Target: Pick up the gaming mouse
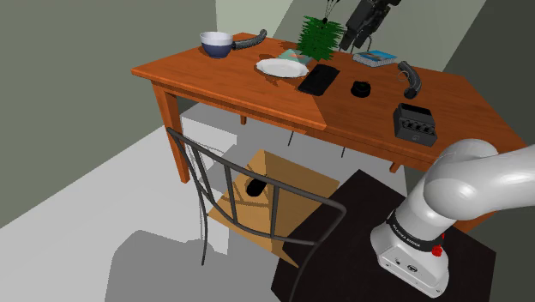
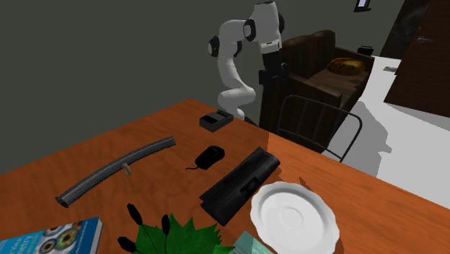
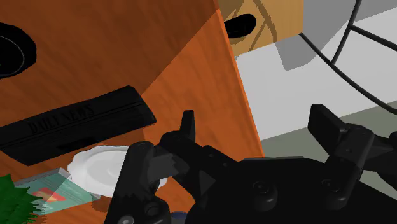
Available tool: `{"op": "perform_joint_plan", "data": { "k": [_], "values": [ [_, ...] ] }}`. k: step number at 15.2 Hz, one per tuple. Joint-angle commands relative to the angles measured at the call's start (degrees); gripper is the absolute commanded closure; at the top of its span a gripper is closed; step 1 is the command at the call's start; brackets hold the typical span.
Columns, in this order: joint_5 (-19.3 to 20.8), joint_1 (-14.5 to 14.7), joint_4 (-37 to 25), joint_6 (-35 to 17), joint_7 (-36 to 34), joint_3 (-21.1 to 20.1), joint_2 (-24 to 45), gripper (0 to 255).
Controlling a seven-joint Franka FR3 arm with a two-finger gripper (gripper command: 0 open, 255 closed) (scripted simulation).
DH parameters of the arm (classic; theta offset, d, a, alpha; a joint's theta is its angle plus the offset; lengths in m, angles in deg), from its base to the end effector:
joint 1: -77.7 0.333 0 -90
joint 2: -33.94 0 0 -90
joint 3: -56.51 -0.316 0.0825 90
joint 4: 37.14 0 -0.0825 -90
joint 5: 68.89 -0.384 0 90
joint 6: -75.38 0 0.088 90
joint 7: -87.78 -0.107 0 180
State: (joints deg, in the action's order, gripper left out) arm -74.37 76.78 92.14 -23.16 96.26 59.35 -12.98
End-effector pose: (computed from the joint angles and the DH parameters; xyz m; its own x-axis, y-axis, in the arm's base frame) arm 0.3091 -0.0186 0.6640 0.9532 0.0748 0.2929 0.1049 -0.9906 -0.0884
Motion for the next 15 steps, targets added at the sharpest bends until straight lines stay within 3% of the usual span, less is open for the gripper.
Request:
{"op": "perform_joint_plan", "data": {
  "k": [1,15],
  "values": [
    [0.0,0.0,0.0,0.0,0.0,0.0,0.0,0],
    [3.14,-7.16,-16.98,1.55,-3.81,8.44,28.16,0]
  ]
}}
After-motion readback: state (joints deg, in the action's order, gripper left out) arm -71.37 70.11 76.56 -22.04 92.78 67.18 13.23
